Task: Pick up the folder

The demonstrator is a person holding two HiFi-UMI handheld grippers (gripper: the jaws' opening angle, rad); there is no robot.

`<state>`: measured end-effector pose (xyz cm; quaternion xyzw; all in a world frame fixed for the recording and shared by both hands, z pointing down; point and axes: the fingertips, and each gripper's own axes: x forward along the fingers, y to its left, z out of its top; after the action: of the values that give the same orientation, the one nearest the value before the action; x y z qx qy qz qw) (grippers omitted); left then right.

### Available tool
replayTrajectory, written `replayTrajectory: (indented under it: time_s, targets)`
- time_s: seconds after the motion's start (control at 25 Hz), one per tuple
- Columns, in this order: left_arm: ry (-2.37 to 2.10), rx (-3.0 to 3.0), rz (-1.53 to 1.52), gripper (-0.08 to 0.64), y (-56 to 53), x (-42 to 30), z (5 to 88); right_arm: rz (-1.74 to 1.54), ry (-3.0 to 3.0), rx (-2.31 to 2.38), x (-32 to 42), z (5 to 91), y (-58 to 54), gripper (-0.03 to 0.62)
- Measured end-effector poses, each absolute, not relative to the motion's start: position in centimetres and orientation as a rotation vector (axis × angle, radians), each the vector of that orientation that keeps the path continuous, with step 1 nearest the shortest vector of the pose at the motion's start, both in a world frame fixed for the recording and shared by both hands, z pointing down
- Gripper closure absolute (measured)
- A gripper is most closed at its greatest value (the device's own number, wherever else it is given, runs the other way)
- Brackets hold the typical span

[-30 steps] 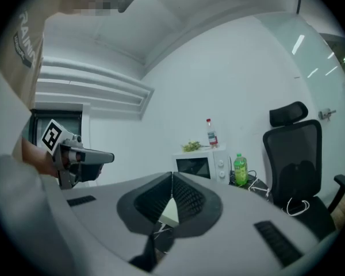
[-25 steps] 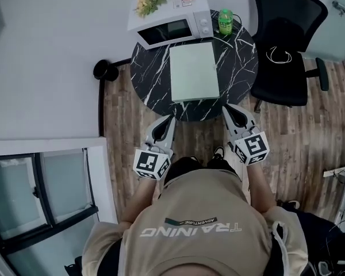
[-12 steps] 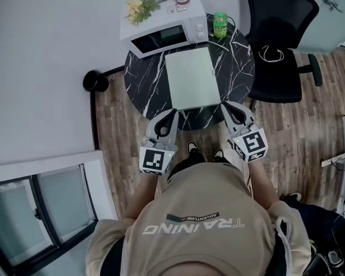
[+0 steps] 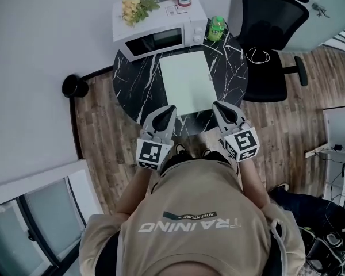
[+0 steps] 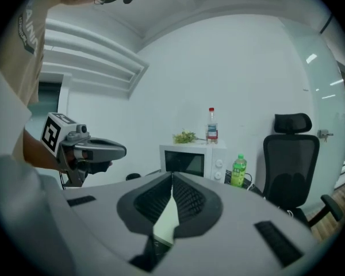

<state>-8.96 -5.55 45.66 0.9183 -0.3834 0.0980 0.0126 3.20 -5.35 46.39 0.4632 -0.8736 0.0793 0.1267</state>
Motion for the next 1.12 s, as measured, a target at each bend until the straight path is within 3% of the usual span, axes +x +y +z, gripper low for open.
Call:
replayTrajectory:
  time_s: [0.56,0.84,1.12]
  targets:
    - [-1.191,2.743,0.247,0.552,-9.3,-10.2,49.3,0.243,-2.448,1.328,3.7,48.0,-8.6,0.581]
    - [-1.219,2.638,0.145,0.552,-13.1,-8.7,46.7,0.322,-2.507,1.26,6.2,50.5,-12.3,0.581]
    - [-1.349,2.62,0.249,0.552,-19.1,-7.0,45.1,0.351,-2.572,1.189,8.1,52.0,-17.8,0.581]
